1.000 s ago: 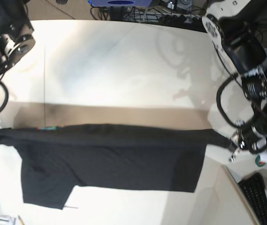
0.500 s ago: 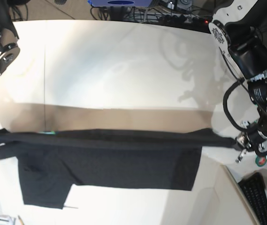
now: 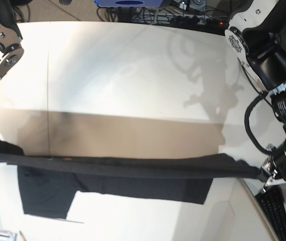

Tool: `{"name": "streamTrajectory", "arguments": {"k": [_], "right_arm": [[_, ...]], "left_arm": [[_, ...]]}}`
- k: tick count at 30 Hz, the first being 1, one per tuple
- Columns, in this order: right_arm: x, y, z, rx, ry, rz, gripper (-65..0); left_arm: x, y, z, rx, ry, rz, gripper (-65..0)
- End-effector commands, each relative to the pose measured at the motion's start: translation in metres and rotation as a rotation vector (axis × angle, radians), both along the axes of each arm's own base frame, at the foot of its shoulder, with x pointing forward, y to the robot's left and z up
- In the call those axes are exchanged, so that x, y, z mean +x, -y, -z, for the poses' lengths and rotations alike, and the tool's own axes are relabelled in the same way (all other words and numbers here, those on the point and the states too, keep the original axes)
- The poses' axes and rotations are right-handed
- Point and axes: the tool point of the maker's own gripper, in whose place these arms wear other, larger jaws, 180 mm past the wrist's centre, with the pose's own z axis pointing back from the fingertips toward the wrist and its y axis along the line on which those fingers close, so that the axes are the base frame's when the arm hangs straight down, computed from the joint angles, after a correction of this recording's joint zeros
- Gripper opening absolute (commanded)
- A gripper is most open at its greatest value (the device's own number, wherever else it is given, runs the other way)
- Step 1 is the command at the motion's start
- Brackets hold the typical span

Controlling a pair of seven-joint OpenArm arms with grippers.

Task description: Layout the t-shirt on the table in an organized manner, then fold the t-shirt properly

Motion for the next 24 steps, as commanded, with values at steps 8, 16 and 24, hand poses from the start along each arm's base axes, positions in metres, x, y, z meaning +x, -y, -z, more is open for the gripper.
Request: {"name": "streamTrajectory", "arguments": {"k": [8, 16, 24], "right_arm": [[-0.004, 0.009, -0.027, -0.051, 0.037, 0.007, -65.0], [-0.086, -0.023, 0.068, -0.098, -0.19, -0.14, -65.0], [-0.159, -0.056, 0.136, -0.089, -0.259, -0.151, -65.0]], "left_arm": [[0.002, -0.006, -0.023, 0.023, 0.028, 0.01, -65.0], [-0.089, -0.008, 0.052, 0.107, -0.184, 0.023, -65.0], [-0.142, -0.024, 0.088, 0.181, -0.28, -0.009, -65.0]]}}
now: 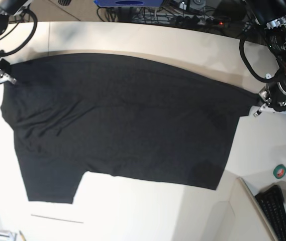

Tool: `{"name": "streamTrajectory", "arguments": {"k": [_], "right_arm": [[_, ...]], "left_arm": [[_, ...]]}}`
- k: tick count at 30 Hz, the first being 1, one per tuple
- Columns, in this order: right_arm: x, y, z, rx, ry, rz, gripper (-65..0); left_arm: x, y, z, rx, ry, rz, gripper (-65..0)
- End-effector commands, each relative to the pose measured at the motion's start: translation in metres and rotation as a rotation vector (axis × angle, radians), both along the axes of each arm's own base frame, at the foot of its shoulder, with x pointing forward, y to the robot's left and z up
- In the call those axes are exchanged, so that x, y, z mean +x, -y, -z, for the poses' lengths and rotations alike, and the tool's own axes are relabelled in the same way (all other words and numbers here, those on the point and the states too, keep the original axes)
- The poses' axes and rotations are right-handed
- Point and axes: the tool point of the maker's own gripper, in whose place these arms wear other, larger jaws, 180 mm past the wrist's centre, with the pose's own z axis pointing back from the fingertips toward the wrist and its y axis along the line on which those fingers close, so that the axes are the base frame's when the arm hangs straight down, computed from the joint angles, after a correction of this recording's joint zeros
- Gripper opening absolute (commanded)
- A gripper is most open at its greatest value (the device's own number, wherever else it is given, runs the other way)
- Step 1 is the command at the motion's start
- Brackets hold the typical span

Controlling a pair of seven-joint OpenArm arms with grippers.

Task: Layout the t-shirt on the table in an organized manner, then fold the t-shirt properly
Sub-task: 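Lower the held collar edge with both grippers, laying the shirt flat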

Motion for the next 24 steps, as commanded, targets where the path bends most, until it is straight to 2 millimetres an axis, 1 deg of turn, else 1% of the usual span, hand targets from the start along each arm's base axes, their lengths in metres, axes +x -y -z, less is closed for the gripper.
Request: {"name": "streamTrajectory", "arguments": {"k": [1, 4, 5, 6, 7, 8, 10, 11, 13, 16, 18, 24], "right_arm": [[0.014, 0.015, -0.015, -0.053, 0.064, 0.0, -65.0], [0.018, 0.017, -0.019, -0.06, 0.075, -0.002, -65.0], [0.025, 0.022, -0.025, -0.074, 0.091, -0.004, -65.0], [0.028, 0.026, -0.027, -0.079, 0.087, -0.006, -65.0], [0.027, 0.029, -0.028, -0.073, 0.071, -0.003, -65.0], [0.022, 0.027, -0.026, -0.06, 0.044, -0.006, -65.0], [0.007, 0.023, -0.02, -0.045, -0.003, -0.012, -65.0], [-0.003, 0.022, -0.018, -0.048, -0.022, -0.013, -65.0], [-0.024, 0.012, -0.005, -0.03, -0.061, -0.016, -65.0], [-0.043, 0.005, 0.007, -0.036, -0.055, 0.001, -65.0], [-0.047, 0.002, 0.01, -0.046, -0.035, 0.01, -65.0], [-0.054, 0.005, 0.012, -0.059, -0.038, 0.017, -65.0]], "left_arm": [[0.011, -0.005, -0.015, 0.029, 0.052, 0.009, -65.0], [0.016, -0.004, -0.018, 0.03, 0.065, 0.012, -65.0], [0.023, -0.004, -0.024, 0.034, 0.085, 0.018, -65.0], [0.029, -0.004, -0.031, 0.042, 0.104, 0.022, -65.0], [0.032, -0.004, -0.036, 0.048, 0.117, 0.024, -65.0], [0.031, -0.005, -0.038, 0.053, 0.121, 0.023, -65.0], [0.023, -0.005, -0.037, 0.063, 0.109, 0.025, -65.0], [0.015, -0.005, -0.031, 0.067, 0.089, 0.026, -65.0], [-0.005, -0.006, -0.017, 0.068, 0.035, 0.028, -65.0], [-0.033, -0.007, 0.003, 0.063, -0.042, 0.025, -65.0], [-0.042, -0.008, 0.012, 0.053, -0.075, 0.018, -65.0], [-0.056, -0.009, 0.031, 0.021, -0.131, -0.002, -65.0]]}}
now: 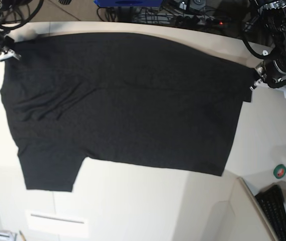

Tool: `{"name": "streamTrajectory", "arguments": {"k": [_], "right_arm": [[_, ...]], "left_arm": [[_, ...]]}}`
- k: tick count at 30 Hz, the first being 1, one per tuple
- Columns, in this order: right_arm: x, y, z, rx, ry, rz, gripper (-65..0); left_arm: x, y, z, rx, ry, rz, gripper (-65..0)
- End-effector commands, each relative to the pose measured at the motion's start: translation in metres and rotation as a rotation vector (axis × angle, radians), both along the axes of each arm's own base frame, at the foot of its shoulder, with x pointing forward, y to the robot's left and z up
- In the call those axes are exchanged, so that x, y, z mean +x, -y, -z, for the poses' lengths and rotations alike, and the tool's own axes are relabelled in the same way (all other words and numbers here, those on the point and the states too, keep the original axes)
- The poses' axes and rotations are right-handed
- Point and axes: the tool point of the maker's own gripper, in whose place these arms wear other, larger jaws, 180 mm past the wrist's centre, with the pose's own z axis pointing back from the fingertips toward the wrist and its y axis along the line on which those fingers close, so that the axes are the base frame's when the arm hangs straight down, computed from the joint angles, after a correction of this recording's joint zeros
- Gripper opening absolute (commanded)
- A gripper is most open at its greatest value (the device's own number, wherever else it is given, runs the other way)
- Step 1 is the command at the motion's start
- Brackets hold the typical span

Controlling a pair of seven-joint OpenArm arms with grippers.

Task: Layout the t-shirt on the table in an organized manner, then fold the t-shirt properly
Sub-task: 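Lower the held collar edge with both grippers, laying the shirt flat, then open both grippers and release the collar edge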

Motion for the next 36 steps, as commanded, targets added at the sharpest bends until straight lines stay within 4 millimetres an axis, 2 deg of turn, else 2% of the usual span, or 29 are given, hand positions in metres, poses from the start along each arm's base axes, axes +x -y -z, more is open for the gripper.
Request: {"name": "streamTrajectory", "arguments": {"k": [1, 11, 21, 22, 24, 26, 27, 29, 31, 33, 36], "right_arm": [[0.006, 0.01, -0.008, -0.03, 0.029, 0.0, -65.0], [-0.008, 0.01, -0.005, -0.029, 0.002, 0.002, -65.0], [-0.012, 0.009, -0.004, -0.027, -0.011, 0.002, -65.0], [-0.016, 0.009, -0.004, -0.029, -0.017, 0.001, -60.0], [-0.017, 0.011, -0.009, -0.042, -0.012, -0.003, -44.6], [-0.021, 0.012, -0.012, -0.052, -0.016, -0.007, -35.4], [-0.021, 0.013, -0.015, -0.061, -0.012, -0.011, -33.6], [-0.02, 0.013, -0.022, -0.078, 0.002, -0.017, -33.8], [-0.019, 0.009, -0.025, -0.079, 0.014, -0.014, -33.8], [-0.022, 0.013, -0.031, -0.097, 0.021, 0.002, -33.8], [-0.018, 0.021, -0.041, -0.128, 0.046, 0.01, -33.8]], "left_arm": [[0.006, -0.007, -0.008, 0.023, 0.027, 0.004, -65.0], [-0.016, -0.006, 0.002, 0.022, -0.024, 0.005, -65.0], [-0.022, -0.006, 0.003, 0.022, -0.039, 0.006, -65.0], [-0.023, -0.006, 0.003, 0.021, -0.041, 0.003, -65.0], [-0.031, -0.006, 0.006, 0.021, -0.06, 0.004, -65.0], [-0.031, -0.005, 0.002, 0.03, -0.055, 0.012, -65.0], [-0.035, -0.005, 0.002, 0.035, -0.06, 0.016, -60.9], [-0.037, -0.005, -0.004, 0.05, -0.052, 0.025, -48.2], [-0.037, -0.017, -0.017, 0.078, -0.021, -0.005, -38.8], [-0.042, -0.034, -0.029, 0.112, 0.0, -0.051, -32.9], [-0.049, -0.061, -0.05, 0.167, 0.04, -0.124, -31.4]]}}
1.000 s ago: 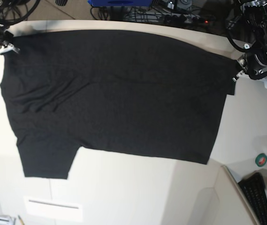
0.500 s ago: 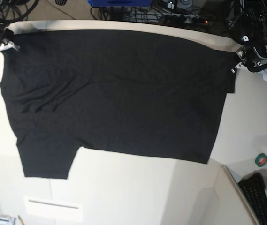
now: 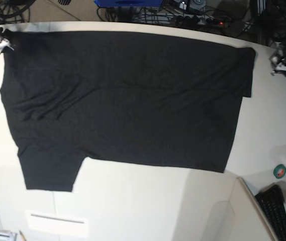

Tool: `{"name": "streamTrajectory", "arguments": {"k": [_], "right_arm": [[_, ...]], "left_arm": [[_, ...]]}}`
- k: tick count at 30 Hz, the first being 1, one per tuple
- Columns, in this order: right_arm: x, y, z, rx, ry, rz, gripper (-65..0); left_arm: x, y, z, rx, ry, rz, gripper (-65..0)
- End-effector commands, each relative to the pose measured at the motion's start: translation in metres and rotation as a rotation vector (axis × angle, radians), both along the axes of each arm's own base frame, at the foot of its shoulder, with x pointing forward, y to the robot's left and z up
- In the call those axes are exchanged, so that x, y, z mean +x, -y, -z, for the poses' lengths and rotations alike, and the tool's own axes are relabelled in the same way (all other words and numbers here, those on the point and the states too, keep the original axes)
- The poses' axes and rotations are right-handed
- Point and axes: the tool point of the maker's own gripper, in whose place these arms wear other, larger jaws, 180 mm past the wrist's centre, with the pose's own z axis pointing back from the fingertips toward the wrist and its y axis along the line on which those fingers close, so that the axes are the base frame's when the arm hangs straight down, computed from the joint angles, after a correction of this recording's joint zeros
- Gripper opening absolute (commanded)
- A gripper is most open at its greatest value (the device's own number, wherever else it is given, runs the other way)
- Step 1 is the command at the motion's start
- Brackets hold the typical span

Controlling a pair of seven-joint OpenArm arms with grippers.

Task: Layout the t-shirt on the table in an organized manner, then fold the t-shirt properly
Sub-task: 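Open both grippers and release the collar edge, then grasp the shirt side edge with the right gripper and pull outward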

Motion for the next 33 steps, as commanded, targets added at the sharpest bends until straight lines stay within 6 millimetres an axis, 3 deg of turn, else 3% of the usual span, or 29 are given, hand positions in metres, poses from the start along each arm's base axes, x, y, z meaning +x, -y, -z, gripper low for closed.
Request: {"name": "streamTrajectory", "arguments": {"k": [1, 4, 6, 8, 10, 13, 17, 24, 33], "right_arm": [[0.011, 0.009, -0.012, -0.041, 0.041, -0.018, -33.8], [0.036, 0.009, -0.019, -0.042, 0.1, -0.021, -33.8], [0.061, 0.009, -0.021, -0.028, 0.147, -0.018, -33.8], [0.087, 0.014, -0.021, -0.012, 0.185, -0.018, -33.6], [0.12, 0.014, -0.02, 0.01, 0.221, -0.098, -33.6], [0.167, 0.02, -0.024, 0.004, 0.315, -0.189, -33.6], [0.21, 0.041, -0.015, 0.015, 0.396, -0.176, -33.0], [0.238, 0.043, 0.032, 0.096, 0.37, -0.172, -32.9], [0.252, 0.031, 0.06, 0.102, 0.353, -0.214, -33.8]], "left_arm": [[0.004, -0.013, -0.015, 0.045, 0.03, -0.006, -31.4], [0.02, -0.016, -0.022, 0.044, 0.081, -0.018, -31.6], [0.038, -0.003, -0.017, 0.015, 0.101, 0.012, -34.9], [0.061, 0.019, -0.005, -0.032, 0.101, 0.071, -47.2], [0.082, 0.037, 0.003, -0.063, 0.118, 0.118, -65.0], [0.104, 0.051, 0.006, -0.056, 0.18, 0.14, -65.0], [0.107, 0.053, 0.007, -0.041, 0.205, 0.138, -65.0], [0.094, 0.045, 0.011, -0.028, 0.176, 0.131, -65.0], [0.087, 0.039, 0.012, -0.015, 0.154, 0.134, -65.0]]}}
